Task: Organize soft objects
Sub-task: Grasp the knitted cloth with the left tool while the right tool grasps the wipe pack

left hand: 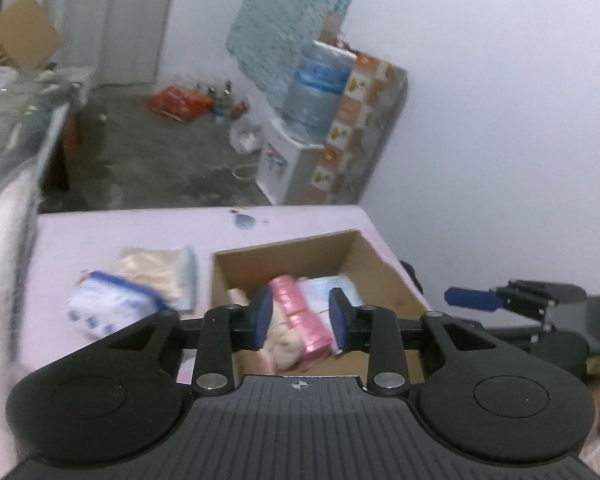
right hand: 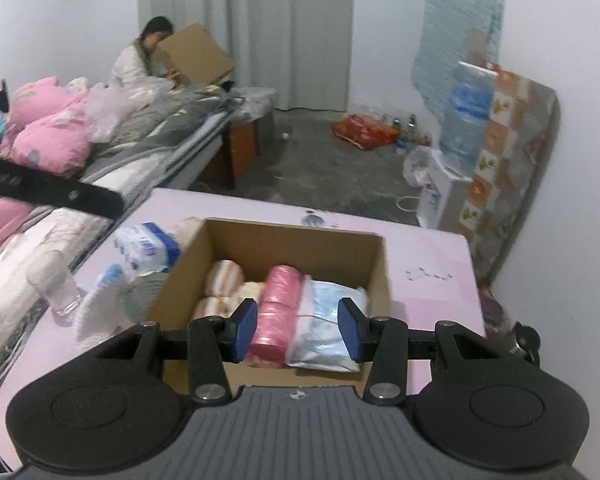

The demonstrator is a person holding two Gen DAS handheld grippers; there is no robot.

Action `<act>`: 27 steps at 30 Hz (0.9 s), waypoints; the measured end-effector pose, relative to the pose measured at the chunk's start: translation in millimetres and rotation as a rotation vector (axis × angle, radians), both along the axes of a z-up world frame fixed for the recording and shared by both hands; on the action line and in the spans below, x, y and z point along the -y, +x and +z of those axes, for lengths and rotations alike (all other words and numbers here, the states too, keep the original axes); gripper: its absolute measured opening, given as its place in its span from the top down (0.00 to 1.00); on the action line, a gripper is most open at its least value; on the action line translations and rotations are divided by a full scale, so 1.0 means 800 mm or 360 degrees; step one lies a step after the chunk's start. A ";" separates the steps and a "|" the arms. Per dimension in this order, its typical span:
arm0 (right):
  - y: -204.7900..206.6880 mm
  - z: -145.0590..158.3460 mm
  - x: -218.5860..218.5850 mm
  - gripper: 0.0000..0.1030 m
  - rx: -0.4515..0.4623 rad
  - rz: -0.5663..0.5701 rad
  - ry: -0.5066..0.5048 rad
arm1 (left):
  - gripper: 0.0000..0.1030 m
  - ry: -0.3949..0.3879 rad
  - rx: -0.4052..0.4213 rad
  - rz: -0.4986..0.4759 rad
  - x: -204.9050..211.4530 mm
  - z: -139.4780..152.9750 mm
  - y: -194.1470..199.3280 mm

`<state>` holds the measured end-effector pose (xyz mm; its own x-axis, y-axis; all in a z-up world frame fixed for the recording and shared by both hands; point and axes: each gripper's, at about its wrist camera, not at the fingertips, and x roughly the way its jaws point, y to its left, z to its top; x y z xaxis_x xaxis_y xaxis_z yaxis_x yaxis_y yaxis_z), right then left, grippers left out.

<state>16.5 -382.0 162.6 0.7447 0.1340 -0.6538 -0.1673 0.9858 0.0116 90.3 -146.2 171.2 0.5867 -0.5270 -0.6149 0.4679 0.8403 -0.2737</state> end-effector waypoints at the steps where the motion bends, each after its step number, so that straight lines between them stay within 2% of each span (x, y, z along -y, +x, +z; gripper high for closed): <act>1: 0.002 0.000 -0.008 0.64 -0.0007 0.0014 0.0000 | 0.69 -0.0003 0.0012 0.0018 -0.014 -0.004 -0.007; 5: 0.009 -0.005 -0.040 0.64 -0.0042 0.0098 0.0010 | 0.67 0.0007 0.0046 0.0116 -0.065 -0.019 -0.006; 7: 0.013 -0.007 -0.058 0.64 -0.0047 0.0144 0.0011 | 0.61 0.0009 0.0094 0.0225 -0.094 -0.028 -0.010; 12: 0.027 -0.020 -0.108 0.64 -0.0116 0.0268 0.0018 | 0.58 0.0120 0.0203 0.0486 -0.158 -0.066 -0.017; 16: 0.045 -0.035 -0.149 0.64 -0.0157 0.0338 0.0004 | 0.54 0.0177 0.0210 0.0592 -0.190 -0.094 -0.015; 20: 0.070 -0.055 -0.184 0.64 -0.0242 0.0366 0.0035 | 0.53 0.0125 0.0182 0.0605 -0.213 -0.118 -0.010; 21: 0.074 -0.059 -0.192 0.64 -0.0267 0.0372 0.0036 | 0.53 0.0109 0.0198 0.0617 -0.215 -0.123 -0.010; 23: 0.080 -0.068 -0.208 0.64 -0.0299 0.0404 0.0039 | 0.53 0.0123 0.0314 0.0604 -0.215 -0.131 -0.023; 25: 0.084 -0.076 -0.225 0.64 -0.0321 0.0427 0.0035 | 0.53 0.0121 0.0407 0.0520 -0.209 -0.138 -0.038; 27: 0.090 -0.081 -0.240 0.64 -0.0325 0.0436 0.0014 | 0.53 0.0041 0.0364 0.0316 -0.203 -0.148 -0.044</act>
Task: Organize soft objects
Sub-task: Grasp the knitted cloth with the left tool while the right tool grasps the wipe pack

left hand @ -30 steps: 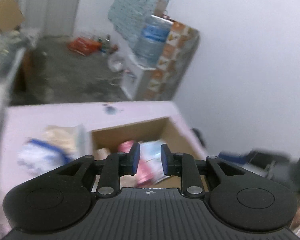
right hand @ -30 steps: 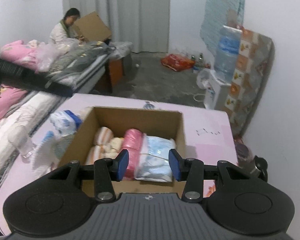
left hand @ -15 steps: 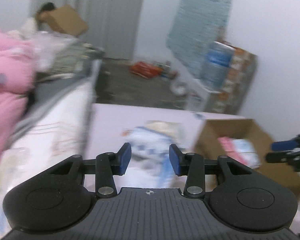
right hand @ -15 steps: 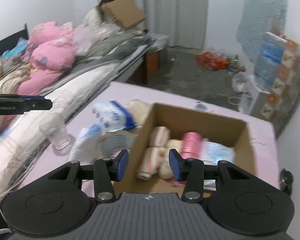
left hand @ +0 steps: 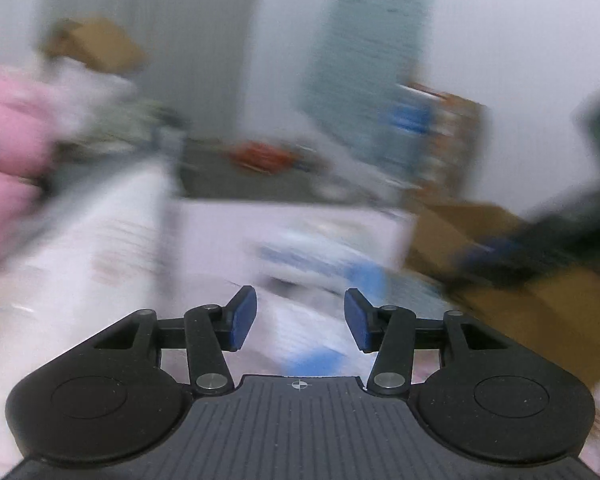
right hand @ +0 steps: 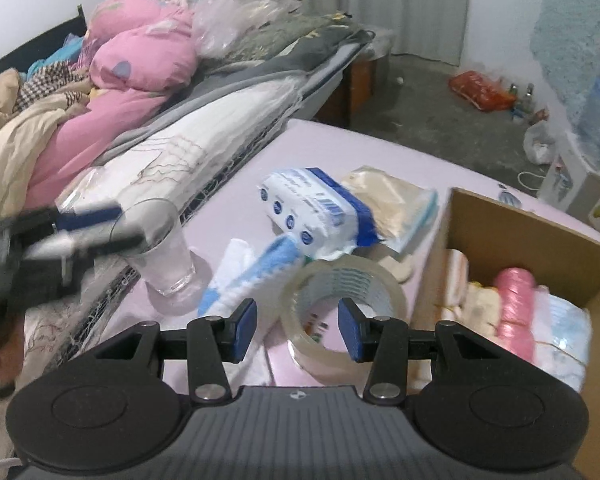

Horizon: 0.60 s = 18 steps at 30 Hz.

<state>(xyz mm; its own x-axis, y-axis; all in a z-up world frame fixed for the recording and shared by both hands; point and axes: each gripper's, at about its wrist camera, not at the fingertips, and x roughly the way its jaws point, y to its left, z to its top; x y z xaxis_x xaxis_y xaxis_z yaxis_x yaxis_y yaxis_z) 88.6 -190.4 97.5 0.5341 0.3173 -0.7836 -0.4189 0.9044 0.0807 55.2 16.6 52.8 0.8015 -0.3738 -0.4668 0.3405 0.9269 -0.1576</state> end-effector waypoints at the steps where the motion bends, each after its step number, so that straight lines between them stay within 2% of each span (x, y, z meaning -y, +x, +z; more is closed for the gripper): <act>1: 0.005 -0.002 -0.005 0.64 -0.0004 0.0000 -0.0008 | 0.53 -0.0030 -0.0036 -0.0096 0.006 -0.003 0.000; 2: 0.012 -0.003 -0.009 0.64 -0.0017 -0.0012 0.0003 | 0.53 -0.0044 -0.0070 -0.0165 0.014 -0.007 -0.002; 5: 0.038 -0.006 -0.020 0.64 -0.0037 -0.0062 -0.0014 | 0.53 -0.0039 -0.0141 -0.0217 0.035 -0.016 -0.001; 9: 0.072 -0.004 -0.039 0.62 0.0018 -0.0090 -0.0139 | 0.54 -0.0025 -0.0230 -0.0189 0.060 -0.032 0.023; 11: 0.085 -0.001 -0.042 0.61 0.0042 -0.0086 -0.0171 | 0.54 0.0048 -0.0240 -0.0148 0.080 -0.044 0.037; 14: 0.100 -0.004 -0.050 0.61 0.0086 -0.0012 -0.0254 | 0.70 0.0180 -0.0244 -0.0029 0.103 -0.068 0.051; 15: 0.104 -0.008 -0.053 0.61 0.0098 0.0009 -0.0285 | 0.93 0.0206 -0.0228 -0.0030 0.109 -0.076 0.051; 17: 0.114 -0.016 -0.059 0.58 0.0101 0.0044 -0.0330 | 0.95 0.0221 -0.0269 -0.0048 0.110 -0.094 0.048; 18: 0.119 -0.022 -0.061 0.58 0.0100 0.0060 -0.0353 | 0.95 0.0198 -0.0240 -0.0034 0.106 -0.095 0.043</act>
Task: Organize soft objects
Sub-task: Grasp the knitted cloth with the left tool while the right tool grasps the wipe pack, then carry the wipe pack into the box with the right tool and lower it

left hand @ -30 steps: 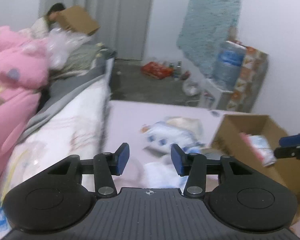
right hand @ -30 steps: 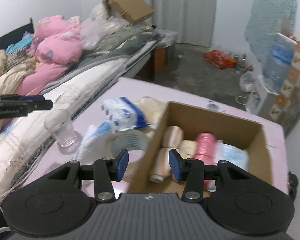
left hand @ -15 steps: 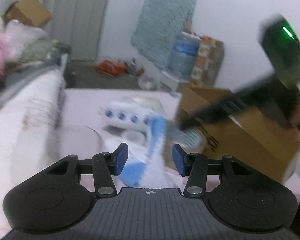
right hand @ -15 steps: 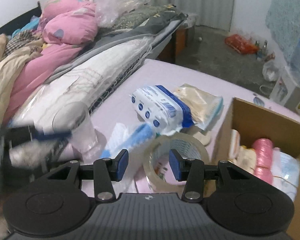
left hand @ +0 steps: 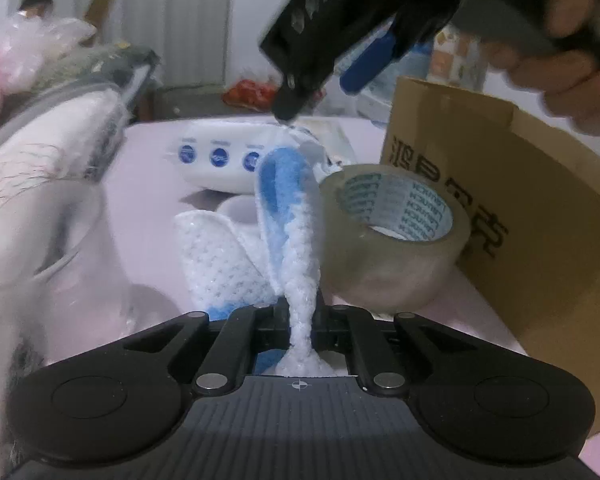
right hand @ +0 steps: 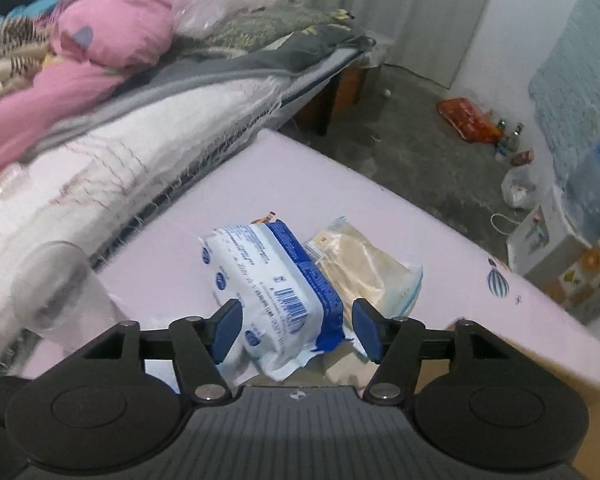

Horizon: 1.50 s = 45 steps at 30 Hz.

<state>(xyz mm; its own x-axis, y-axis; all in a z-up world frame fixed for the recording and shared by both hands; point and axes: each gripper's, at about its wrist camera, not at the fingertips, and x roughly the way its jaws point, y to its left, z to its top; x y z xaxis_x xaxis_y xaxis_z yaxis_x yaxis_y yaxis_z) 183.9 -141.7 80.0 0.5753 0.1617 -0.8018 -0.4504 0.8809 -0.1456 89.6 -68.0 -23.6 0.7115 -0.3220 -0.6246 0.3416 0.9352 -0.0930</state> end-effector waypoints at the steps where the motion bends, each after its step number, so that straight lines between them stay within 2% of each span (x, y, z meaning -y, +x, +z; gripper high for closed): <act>1: 0.005 -0.006 -0.003 0.58 -0.0005 0.0019 -0.0014 | 0.95 0.0011 0.0007 0.0013 -0.004 0.001 -0.006; 6: 0.030 -0.028 -0.022 0.57 -0.0024 0.0210 0.0006 | 0.95 -0.0151 -0.0063 -0.0023 -0.034 0.001 -0.020; 9: 0.045 -0.047 -0.039 0.56 -0.0090 0.0276 -0.0063 | 0.95 -0.0141 -0.0016 -0.0042 -0.036 -0.001 -0.024; 12: 0.058 -0.059 -0.052 0.46 -0.0122 0.0274 -0.0154 | 0.94 -0.0152 -0.0014 -0.0054 -0.037 -0.002 -0.028; 16: 0.068 -0.073 -0.066 0.43 -0.0145 0.0285 -0.0226 | 0.94 -0.0175 -0.0024 -0.0049 -0.037 -0.002 -0.028; 20: 0.065 -0.073 -0.061 0.54 -0.0134 0.0148 -0.0136 | 0.94 -0.0177 -0.0025 -0.0053 -0.038 -0.002 -0.023; 23: 0.061 -0.066 -0.049 0.55 -0.0175 -0.0006 -0.0086 | 0.94 -0.0190 -0.0032 -0.0048 -0.039 -0.002 -0.022; 29: 0.037 -0.030 -0.014 0.56 -0.0199 -0.0068 0.0161 | 0.94 -0.0196 -0.0029 -0.0048 -0.040 -0.002 -0.022; 34: 0.013 0.025 0.012 0.56 -0.0138 -0.0062 0.0294 | 0.94 -0.0201 -0.0024 -0.0045 -0.041 -0.002 -0.023; 36: -0.001 0.051 0.033 0.56 -0.0123 -0.0075 0.0447 | 0.94 -0.0206 -0.0033 -0.0045 -0.043 0.000 -0.025; 38: -0.016 0.072 0.055 0.56 -0.0124 -0.0104 0.0531 | 0.94 -0.0223 -0.0021 -0.0035 -0.045 0.006 -0.028; 42: -0.051 0.099 0.103 0.56 -0.0073 -0.0153 0.0536 | 0.94 -0.0241 0.0077 -0.0019 -0.050 0.029 -0.036; 45: -0.079 0.103 0.145 0.56 -0.0057 -0.0197 0.0529 | 0.94 -0.0271 0.0126 0.0000 -0.054 0.049 -0.041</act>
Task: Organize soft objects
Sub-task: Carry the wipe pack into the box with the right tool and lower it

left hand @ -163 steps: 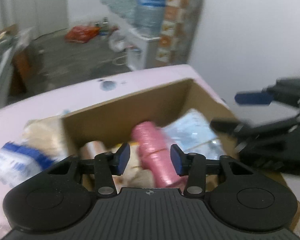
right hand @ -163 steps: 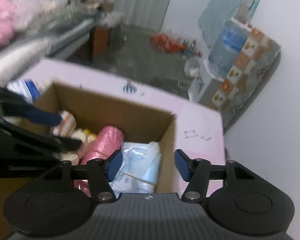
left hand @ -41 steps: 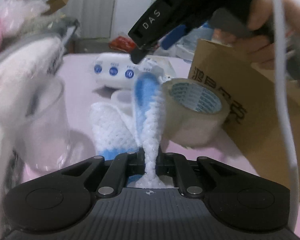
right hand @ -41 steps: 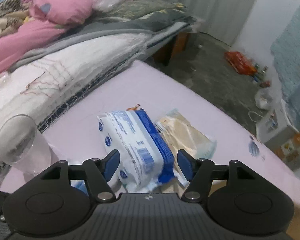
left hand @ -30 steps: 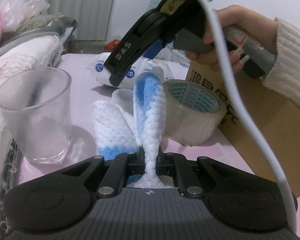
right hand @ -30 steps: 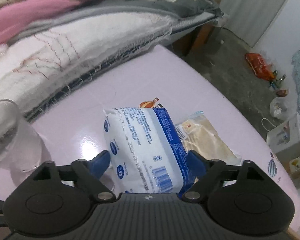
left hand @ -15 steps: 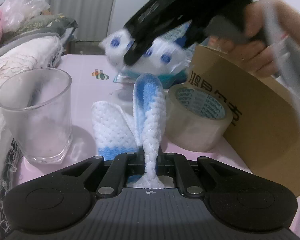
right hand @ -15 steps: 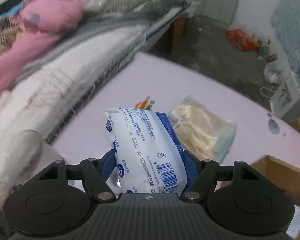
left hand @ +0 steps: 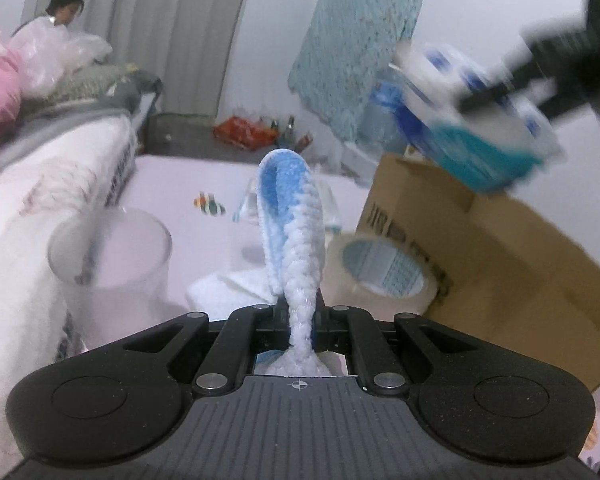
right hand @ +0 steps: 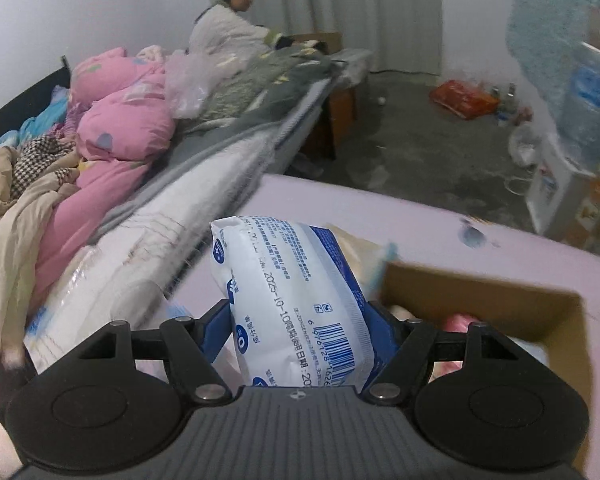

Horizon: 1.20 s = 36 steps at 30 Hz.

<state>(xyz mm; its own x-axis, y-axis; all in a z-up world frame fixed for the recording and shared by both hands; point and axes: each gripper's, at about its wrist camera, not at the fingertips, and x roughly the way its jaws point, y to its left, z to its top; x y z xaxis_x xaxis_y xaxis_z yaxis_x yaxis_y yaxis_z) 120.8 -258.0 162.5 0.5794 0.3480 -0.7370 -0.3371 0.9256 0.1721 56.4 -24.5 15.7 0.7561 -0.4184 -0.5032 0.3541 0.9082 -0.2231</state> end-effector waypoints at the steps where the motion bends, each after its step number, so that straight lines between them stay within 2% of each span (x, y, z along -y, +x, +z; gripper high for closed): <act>1: -0.011 0.001 0.011 0.56 -0.0003 -0.0016 -0.0009 | 0.94 -0.0010 0.0009 0.0009 -0.001 0.005 -0.002; 5: -0.044 -0.010 0.066 0.56 -0.0026 -0.0151 -0.0026 | 0.94 -0.0042 0.0009 0.0033 0.000 0.020 -0.011; 10: -0.061 -0.048 0.107 0.56 -0.0194 -0.0277 -0.0122 | 0.94 -0.0072 0.0059 0.0034 0.005 0.038 -0.023; 13: -0.058 -0.084 0.110 0.56 -0.0354 -0.0324 -0.0131 | 0.94 -0.0065 0.0094 0.0036 0.007 0.043 -0.026; 18: -0.048 -0.150 0.090 0.54 -0.0682 -0.0373 -0.0098 | 0.94 -0.0118 0.0059 0.0029 0.000 0.038 -0.024; 19: -0.048 -0.152 0.088 0.53 -0.0693 -0.0422 -0.0049 | 0.94 -0.0131 0.0059 0.0035 -0.002 0.038 -0.024; 21: -0.047 -0.148 0.082 0.54 -0.0679 -0.0388 0.0010 | 0.94 -0.0155 0.0052 0.0044 -0.007 0.037 -0.024; 25: -0.050 -0.135 0.083 0.54 -0.0688 -0.0316 0.0044 | 0.94 -0.0184 0.0035 0.0039 -0.011 0.038 -0.023; 31: -0.063 -0.129 0.114 0.50 -0.0773 -0.0363 0.0100 | 0.94 -0.0197 0.0027 0.0028 -0.013 0.037 -0.020; 33: -0.069 -0.125 0.128 0.56 -0.0709 -0.0404 0.0167 | 0.94 -0.0209 0.0010 0.0029 -0.015 0.035 -0.019; 35: -0.068 -0.127 0.140 0.76 -0.0690 -0.0393 0.0313 | 0.94 -0.0219 -0.0007 0.0031 -0.015 0.034 -0.017; 36: -0.064 -0.131 0.139 0.77 -0.0709 -0.0383 0.0340 | 0.94 -0.0221 -0.0015 0.0032 -0.015 0.033 -0.016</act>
<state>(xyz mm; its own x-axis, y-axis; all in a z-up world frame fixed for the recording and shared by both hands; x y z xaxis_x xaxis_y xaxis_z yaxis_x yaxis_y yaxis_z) 69.3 -369.5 57.6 0.3093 0.4130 -0.8566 0.0282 0.8964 0.4424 43.3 -12.7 42.1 0.7604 -0.4696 -0.4487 0.3336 0.8751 -0.3506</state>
